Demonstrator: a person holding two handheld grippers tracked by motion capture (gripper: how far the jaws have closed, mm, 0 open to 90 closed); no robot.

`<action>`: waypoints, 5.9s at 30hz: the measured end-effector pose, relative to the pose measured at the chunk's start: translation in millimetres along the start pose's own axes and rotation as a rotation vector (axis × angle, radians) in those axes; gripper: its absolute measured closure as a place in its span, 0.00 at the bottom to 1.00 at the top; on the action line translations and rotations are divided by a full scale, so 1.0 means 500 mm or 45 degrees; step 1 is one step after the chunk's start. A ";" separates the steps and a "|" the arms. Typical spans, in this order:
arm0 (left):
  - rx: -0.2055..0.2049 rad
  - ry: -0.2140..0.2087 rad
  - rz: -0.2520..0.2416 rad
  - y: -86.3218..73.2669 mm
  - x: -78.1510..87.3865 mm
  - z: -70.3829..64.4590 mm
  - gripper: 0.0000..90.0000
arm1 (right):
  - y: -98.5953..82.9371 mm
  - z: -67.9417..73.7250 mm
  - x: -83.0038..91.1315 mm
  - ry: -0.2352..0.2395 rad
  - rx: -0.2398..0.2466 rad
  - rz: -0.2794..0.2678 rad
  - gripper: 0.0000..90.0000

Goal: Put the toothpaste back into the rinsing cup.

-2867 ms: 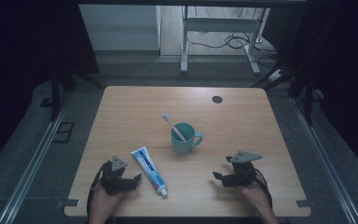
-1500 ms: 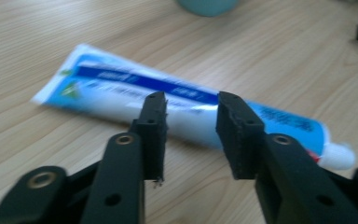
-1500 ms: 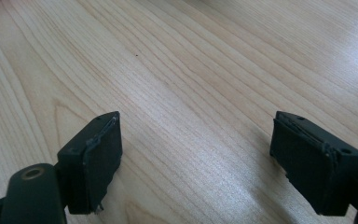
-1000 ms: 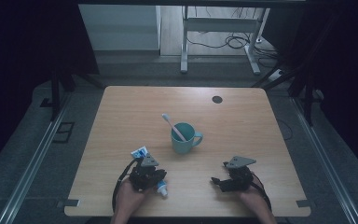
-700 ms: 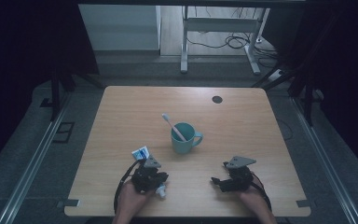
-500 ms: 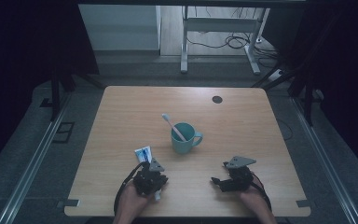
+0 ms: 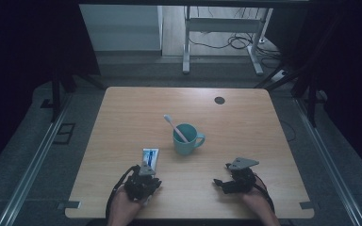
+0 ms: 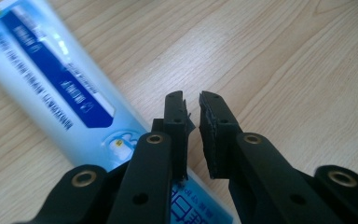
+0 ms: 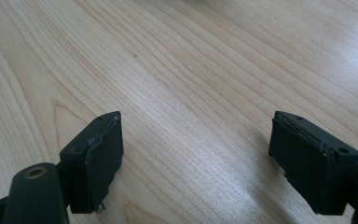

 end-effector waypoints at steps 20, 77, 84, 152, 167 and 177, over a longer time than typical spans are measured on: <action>0.031 0.035 0.021 -0.027 0.043 0.064 0.86 | 0.000 0.000 0.000 0.000 0.000 0.000 0.19; -0.002 0.181 0.708 0.066 -0.012 0.115 0.67 | 0.000 -0.001 0.000 0.003 0.001 -0.002 0.19; -0.012 0.177 0.688 0.068 -0.005 0.114 0.77 | 0.000 -0.001 0.000 0.003 0.000 -0.002 0.19; -0.178 -0.194 -0.144 0.166 0.107 -0.018 0.82 | 0.000 -0.001 0.000 0.002 0.003 -0.002 0.19; -0.114 -0.176 -0.363 0.259 0.091 -0.038 0.82 | 0.000 -0.001 0.000 0.006 0.002 -0.001 0.19; -0.106 -0.113 -0.464 0.321 0.072 -0.053 0.82 | 0.000 -0.001 0.000 0.005 0.003 -0.002 0.19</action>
Point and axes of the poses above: each handheld gripper's, and its own axes: x roughly backward along the jaws, y roughly out of its top, z roughly to its left, the point moved 6 cm from there along -x, roughly forward along the jaws, and after that the axes turned 6 degrees about x, right-handed, at the moved point
